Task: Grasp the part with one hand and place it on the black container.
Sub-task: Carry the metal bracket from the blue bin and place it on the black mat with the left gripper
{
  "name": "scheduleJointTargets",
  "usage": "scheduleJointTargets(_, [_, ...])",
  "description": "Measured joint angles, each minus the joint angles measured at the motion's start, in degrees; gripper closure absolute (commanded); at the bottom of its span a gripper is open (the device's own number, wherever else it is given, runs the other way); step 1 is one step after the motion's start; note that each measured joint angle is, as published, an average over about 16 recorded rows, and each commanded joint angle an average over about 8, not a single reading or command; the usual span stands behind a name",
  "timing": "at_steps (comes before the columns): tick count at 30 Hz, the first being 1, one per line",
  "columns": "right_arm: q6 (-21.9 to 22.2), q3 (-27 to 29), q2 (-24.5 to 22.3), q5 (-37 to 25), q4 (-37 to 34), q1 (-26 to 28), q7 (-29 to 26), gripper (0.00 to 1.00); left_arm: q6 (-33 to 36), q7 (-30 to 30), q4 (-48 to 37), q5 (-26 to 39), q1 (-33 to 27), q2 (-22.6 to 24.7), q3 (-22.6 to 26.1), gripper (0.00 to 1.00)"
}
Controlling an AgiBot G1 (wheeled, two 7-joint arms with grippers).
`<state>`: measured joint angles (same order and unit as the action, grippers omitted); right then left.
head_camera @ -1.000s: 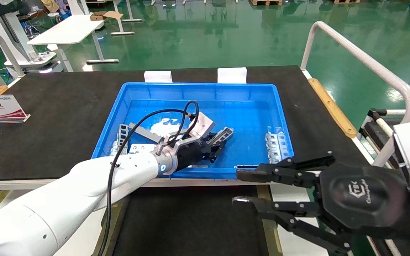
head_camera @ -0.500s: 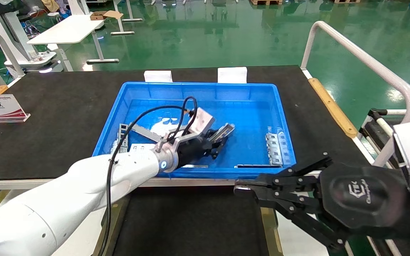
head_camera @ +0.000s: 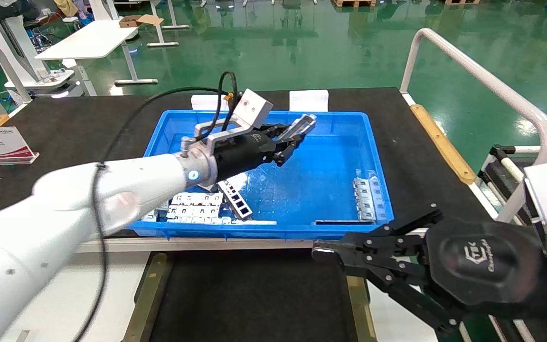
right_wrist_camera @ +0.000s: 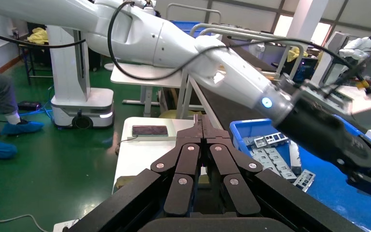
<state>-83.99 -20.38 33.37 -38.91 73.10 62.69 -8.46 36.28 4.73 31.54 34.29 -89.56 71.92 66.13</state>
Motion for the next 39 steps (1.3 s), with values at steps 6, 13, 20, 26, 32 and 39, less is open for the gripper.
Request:
scheduleJointTargets(6, [0.0,-0.01,0.0,0.0,0.0,0.0,0.0,1.0,14.9,5.39,4.13,-3.76,1.44,-6.51,-3.06,1.0])
scheduleJointTargets(13, [0.0,-0.01,0.0,0.01,0.0,0.0,0.01,1.0,25.96,8.3,11.23,-5.99,6.15,-14.41,-4.02,1.0])
scheduleJointTargets(20, [0.01,-0.02,-0.01,0.01,0.0,0.0,0.01,1.0,24.31,5.94,21.07,-5.56,13.44,-21.8,-1.97,1.0])
scheduleJointTargets(26, [0.01,-0.02,-0.01,0.02,0.0,0.01,0.01,1.0,14.56,2.39,29.41,-5.48,21.22,-26.34,0.1,1.0])
scheduleJointTargets(32, [0.01,-0.03,-0.01,0.02,0.0,0.01,0.01,1.0,0.01,-1.63,35.07,-6.47,28.41,-27.22,1.59,1.0])
scheduleJointTargets(39, [0.01,-0.04,-0.01,0.02,0.0,0.01,0.02,1.0,-17.84,-5.73,37.56,-8.74,34.4,-23.61,1.96,1.0])
